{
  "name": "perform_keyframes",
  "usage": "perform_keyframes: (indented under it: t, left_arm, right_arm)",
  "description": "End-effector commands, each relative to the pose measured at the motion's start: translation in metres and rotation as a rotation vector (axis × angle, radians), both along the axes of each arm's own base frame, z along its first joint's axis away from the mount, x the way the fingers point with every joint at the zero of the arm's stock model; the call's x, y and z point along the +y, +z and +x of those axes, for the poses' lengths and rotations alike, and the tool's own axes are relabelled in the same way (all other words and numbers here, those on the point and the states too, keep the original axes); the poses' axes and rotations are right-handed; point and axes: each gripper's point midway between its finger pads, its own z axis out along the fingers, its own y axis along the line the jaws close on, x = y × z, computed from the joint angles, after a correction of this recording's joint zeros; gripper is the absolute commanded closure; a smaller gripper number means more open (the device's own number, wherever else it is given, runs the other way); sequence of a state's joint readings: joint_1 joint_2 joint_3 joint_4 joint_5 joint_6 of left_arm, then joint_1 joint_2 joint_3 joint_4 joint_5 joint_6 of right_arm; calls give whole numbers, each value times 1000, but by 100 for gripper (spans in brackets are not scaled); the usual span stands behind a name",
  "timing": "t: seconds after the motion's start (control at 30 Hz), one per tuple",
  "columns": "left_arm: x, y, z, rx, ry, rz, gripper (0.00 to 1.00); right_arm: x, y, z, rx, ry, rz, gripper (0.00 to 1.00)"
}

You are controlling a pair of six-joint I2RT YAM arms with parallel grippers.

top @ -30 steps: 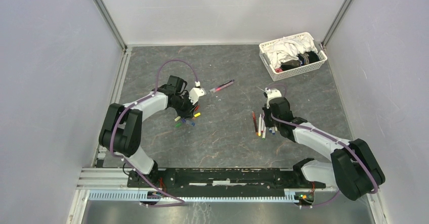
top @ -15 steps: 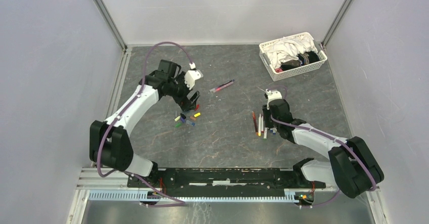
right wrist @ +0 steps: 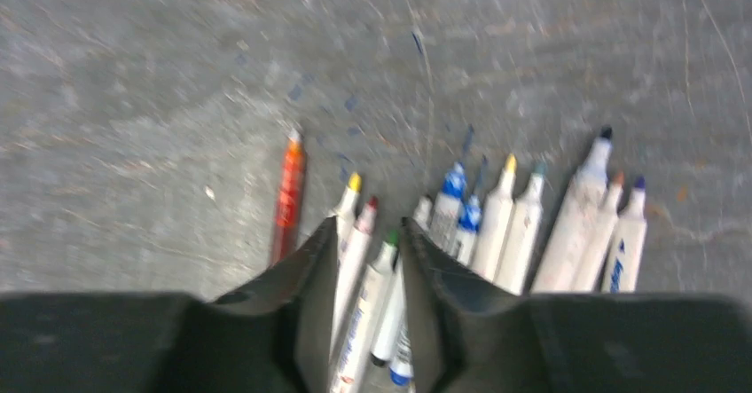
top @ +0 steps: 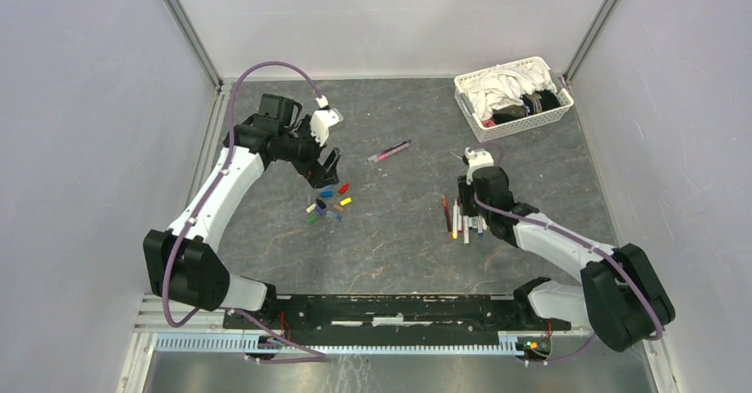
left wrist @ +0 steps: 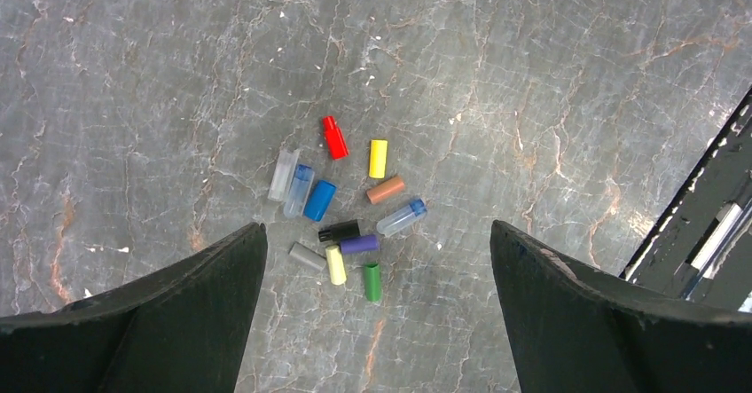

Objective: Open the pen caps
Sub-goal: Place the pen at the center of the board.

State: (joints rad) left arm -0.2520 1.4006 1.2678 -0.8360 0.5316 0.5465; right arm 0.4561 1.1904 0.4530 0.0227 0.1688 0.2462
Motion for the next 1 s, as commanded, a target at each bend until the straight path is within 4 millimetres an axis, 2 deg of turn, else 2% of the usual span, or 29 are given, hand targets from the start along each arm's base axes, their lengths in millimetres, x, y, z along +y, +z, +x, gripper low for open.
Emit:
perform_keyframes:
  t: [0.0, 0.03, 0.1, 0.2, 0.23, 0.27, 0.3, 0.37, 0.47, 0.53, 0.63, 0.77, 0.9, 0.97]
  left_arm:
    - [0, 19, 0, -4, 34, -58, 0]
    - [1, 20, 1, -8, 40, -61, 0]
    - [5, 23, 2, -14, 49, -69, 0]
    - [11, 24, -1, -16, 54, -73, 0]
    - [12, 24, -2, -14, 55, -74, 0]
    - [13, 23, -3, -11, 55, -74, 0]
    - [14, 21, -5, -8, 55, -72, 0]
    - [15, 17, -8, 2, 54, -72, 0]
    - [15, 12, -11, 15, 50, -71, 0]
    - [15, 10, -12, 23, 47, -73, 0]
    - [13, 11, -13, 30, 40, -87, 0]
    - [7, 14, -15, 39, 25, -117, 0]
    - [8, 11, -15, 40, 24, -116, 0]
    - [8, 9, -15, 40, 22, -111, 0]
  right_arm:
    - [46, 65, 52, -162, 144, 95, 60]
    - [63, 81, 64, -194, 217, 111, 56]
    - [95, 100, 85, -229, 375, 128, 49]
    - [125, 105, 125, -243, 505, 80, 41]
    - [130, 99, 137, -234, 514, 63, 40]
    - [137, 106, 151, -258, 529, 59, 40]
    - [143, 101, 162, -253, 535, 55, 39]
    - [157, 105, 187, -270, 540, 65, 39]
    - [174, 92, 217, -257, 536, 76, 40]
    - [183, 75, 234, -231, 534, 82, 40]
    - [191, 49, 249, -187, 524, 90, 40]
    - [202, 29, 259, -163, 519, 126, 39]
    - [209, 13, 259, -126, 529, 126, 40]
    - [207, -1, 252, -83, 532, 113, 40]
